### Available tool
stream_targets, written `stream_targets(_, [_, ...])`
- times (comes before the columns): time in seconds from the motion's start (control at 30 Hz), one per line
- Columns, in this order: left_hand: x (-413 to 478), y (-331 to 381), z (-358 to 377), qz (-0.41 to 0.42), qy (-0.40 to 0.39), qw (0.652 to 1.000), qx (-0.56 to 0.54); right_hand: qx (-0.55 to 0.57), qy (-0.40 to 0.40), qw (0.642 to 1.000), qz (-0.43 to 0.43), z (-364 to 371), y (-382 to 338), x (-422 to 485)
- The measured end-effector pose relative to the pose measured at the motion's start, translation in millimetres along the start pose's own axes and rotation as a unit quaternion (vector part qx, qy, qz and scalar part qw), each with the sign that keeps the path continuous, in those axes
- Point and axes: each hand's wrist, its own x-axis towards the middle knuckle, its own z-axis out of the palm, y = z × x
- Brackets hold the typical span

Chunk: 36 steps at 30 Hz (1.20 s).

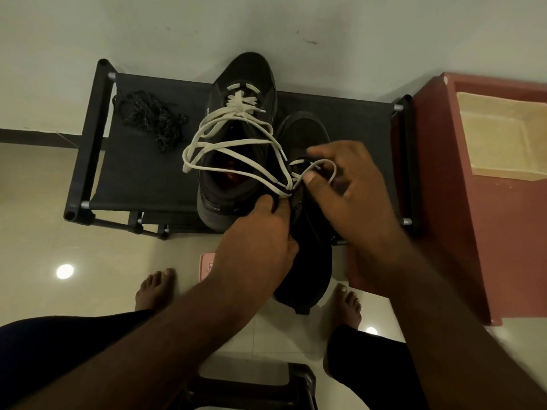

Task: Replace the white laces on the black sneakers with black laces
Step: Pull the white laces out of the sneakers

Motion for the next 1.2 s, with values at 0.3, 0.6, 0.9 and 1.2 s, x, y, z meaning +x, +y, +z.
stream_targets(0.3, [1.4,0.8,1.8,-0.005,-0.003,1.0,0.015,-0.121,-0.051,0.991,-0.007,6.5,10.8,3.5])
stream_targets(0.6, [0.2,0.1,1.6,-0.003,-0.002,1.0,0.0,0.449,0.082,0.86,0.228,-12.5,-17.2,8.9])
stream_targets(0.9, [1.4,-0.1,1.9,-0.003,-0.001,1.0,0.01,-0.049,-0.084,0.993,0.059,0.1,-7.2,-1.2])
stream_targets(1.2, [0.9,-0.5,1.5,-0.005,-0.002,1.0,0.013,-0.067,-0.014,0.997,0.039,2.5,-2.8,1.4])
